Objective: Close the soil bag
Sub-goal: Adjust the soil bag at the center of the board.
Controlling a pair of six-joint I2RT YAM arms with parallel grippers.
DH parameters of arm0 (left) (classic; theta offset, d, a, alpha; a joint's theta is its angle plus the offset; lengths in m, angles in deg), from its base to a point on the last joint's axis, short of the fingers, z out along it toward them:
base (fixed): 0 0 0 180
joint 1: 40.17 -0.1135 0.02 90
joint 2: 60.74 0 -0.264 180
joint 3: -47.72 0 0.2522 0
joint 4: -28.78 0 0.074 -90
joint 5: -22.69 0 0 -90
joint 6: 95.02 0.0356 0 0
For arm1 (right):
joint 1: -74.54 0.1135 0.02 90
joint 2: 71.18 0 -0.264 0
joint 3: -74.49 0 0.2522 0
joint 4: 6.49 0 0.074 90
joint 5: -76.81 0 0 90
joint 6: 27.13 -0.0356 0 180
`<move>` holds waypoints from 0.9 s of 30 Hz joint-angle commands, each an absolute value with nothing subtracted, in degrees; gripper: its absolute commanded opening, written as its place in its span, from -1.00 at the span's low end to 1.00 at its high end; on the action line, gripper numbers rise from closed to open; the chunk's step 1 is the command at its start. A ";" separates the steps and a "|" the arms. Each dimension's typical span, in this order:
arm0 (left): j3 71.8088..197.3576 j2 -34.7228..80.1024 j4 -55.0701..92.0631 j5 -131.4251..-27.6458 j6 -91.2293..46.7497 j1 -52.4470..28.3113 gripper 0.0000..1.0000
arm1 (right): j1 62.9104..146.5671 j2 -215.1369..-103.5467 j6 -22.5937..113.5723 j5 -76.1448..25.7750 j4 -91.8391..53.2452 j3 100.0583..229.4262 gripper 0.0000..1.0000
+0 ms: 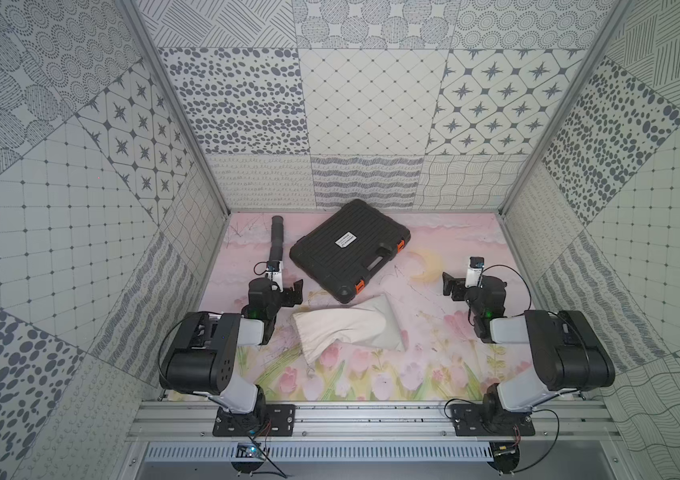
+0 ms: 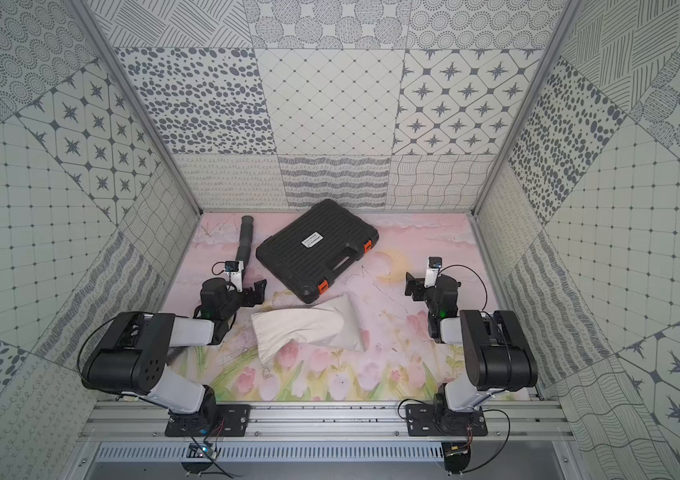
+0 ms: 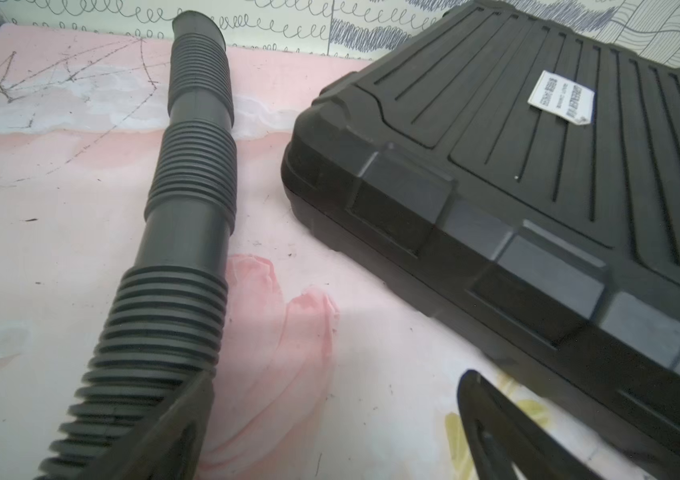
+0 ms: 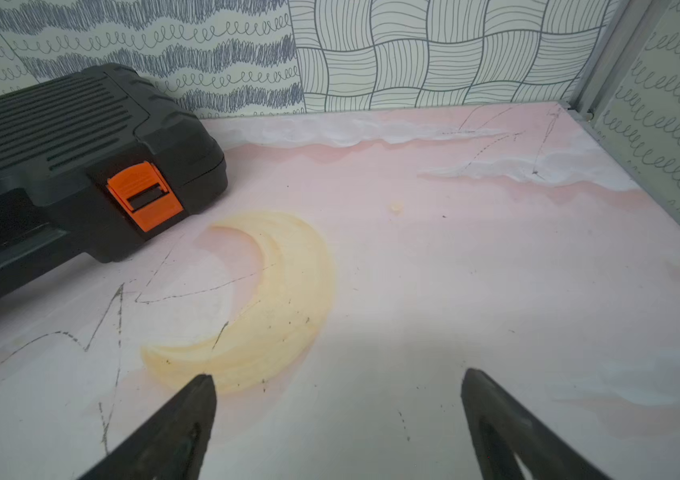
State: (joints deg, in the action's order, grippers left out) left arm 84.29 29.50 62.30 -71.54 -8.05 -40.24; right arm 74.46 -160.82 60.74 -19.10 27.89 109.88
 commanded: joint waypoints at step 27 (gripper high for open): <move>98.35 3.93 8.39 -57.11 -26.74 -39.28 0.92 | 74.41 -142.39 39.83 -17.21 -31.21 135.23 0.94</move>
State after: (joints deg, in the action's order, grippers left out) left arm 95.00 14.48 39.72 -65.61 -13.73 -39.63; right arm 74.09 -145.61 49.81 -14.57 -6.14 126.25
